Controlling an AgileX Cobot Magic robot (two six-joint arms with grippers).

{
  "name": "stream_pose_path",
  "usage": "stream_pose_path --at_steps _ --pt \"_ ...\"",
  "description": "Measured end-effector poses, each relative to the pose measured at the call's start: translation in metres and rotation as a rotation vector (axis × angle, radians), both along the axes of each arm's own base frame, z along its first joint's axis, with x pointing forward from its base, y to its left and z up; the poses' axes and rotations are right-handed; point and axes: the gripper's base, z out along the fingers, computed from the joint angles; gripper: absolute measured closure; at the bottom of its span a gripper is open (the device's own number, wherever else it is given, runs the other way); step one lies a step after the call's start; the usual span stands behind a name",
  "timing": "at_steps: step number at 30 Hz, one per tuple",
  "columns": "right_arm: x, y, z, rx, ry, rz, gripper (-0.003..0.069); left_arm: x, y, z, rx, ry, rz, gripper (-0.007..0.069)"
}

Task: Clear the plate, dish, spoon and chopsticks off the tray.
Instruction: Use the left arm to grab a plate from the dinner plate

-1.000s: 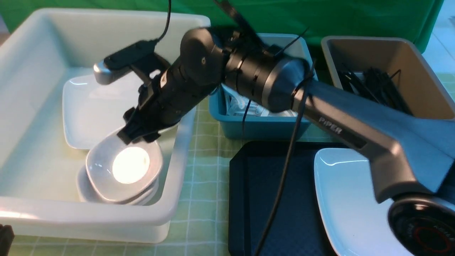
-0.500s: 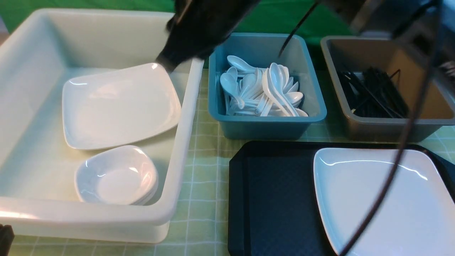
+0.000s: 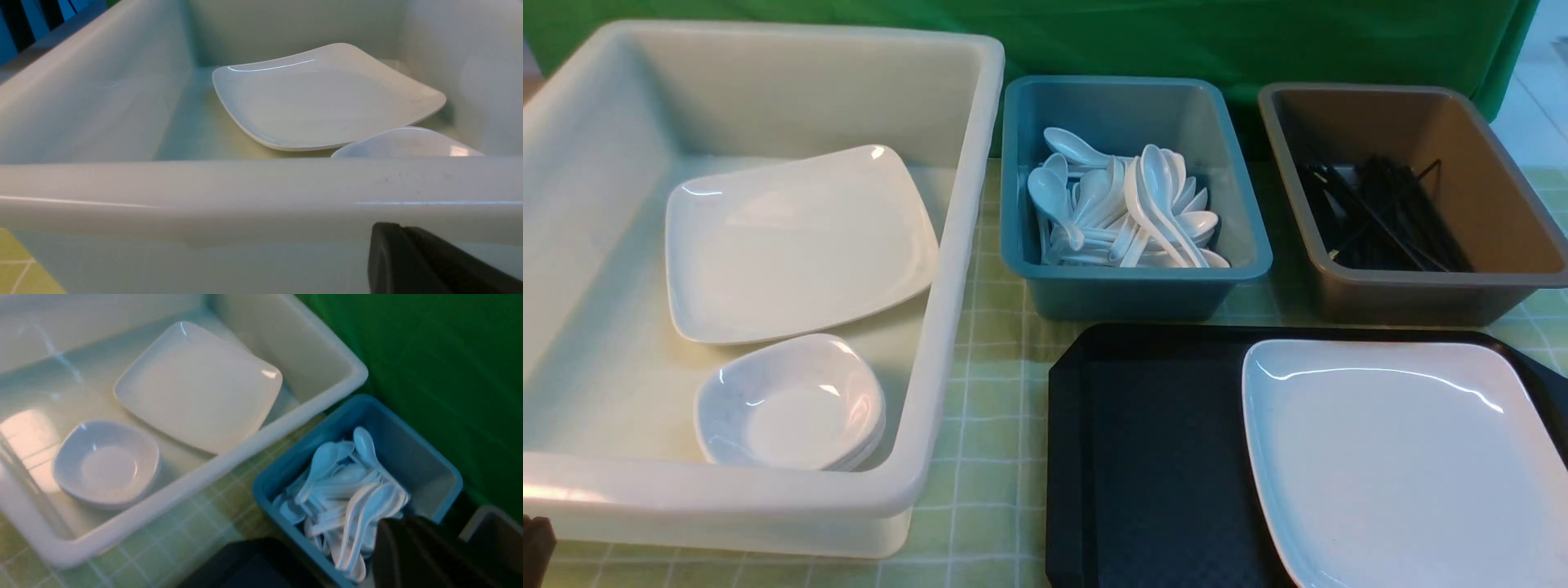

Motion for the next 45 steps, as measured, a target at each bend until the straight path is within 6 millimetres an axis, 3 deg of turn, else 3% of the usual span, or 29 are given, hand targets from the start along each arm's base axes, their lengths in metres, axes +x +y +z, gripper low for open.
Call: stream_pose_path --at_steps 1,2,8,13,14,17,24,38,39,41,42,44,45 --pt "-0.018 -0.02 -0.004 0.005 0.017 -0.012 0.0649 0.0 0.0 0.0 0.0 0.0 0.0 0.0627" --pt "-0.018 -0.02 -0.009 -0.006 0.029 -0.013 0.0648 0.0 0.0 0.0 0.0 0.0 0.0 0.0627" --pt "-0.076 -0.084 -0.059 0.039 0.09 -0.064 0.0629 0.0 0.0 0.0 0.0 0.0 0.0 0.0627" --pt "-0.103 -0.113 -0.097 0.114 0.05 -0.059 0.0623 0.0 0.001 0.0 0.032 0.0 0.003 0.0627" --pt "-0.105 -0.115 -0.096 0.123 0.045 -0.06 0.0623 0.0 0.001 0.0 0.037 0.0 0.003 0.0627" --pt "-0.124 -0.135 -0.117 0.23 -0.019 -0.051 0.0618 0.0 0.003 0.001 0.173 0.0 0.014 0.0627" --pt "-0.141 -0.153 -0.125 0.319 -0.072 -0.048 0.0615 0.0 0.004 0.004 0.238 -0.034 0.014 0.0627" --pt "-0.141 -0.154 -0.125 0.317 -0.083 -0.054 0.0601 0.0 0.003 0.005 0.218 -0.048 0.012 0.0627" --pt "-0.141 -0.154 -0.125 0.316 -0.084 -0.054 0.06 0.001 0.002 0.006 0.165 -0.062 0.01 0.0627" --pt "-0.141 -0.154 -0.126 0.316 -0.084 -0.054 0.0597 0.001 0.0 0.012 -0.148 -0.13 0.006 0.0627" --pt "-0.141 -0.154 -0.126 0.317 -0.084 -0.053 0.0596 0.001 -0.001 0.013 -0.209 -0.146 0.006 0.0627" --pt "-0.14 -0.154 -0.127 0.311 -0.086 -0.055 0.0595 0.001 0.0 0.019 -0.816 -0.21 0.017 0.0627" --pt "-0.14 -0.153 -0.127 0.309 -0.085 -0.055 0.0594 0.0 0.0 0.02 -0.985 -0.223 0.022 0.0627"
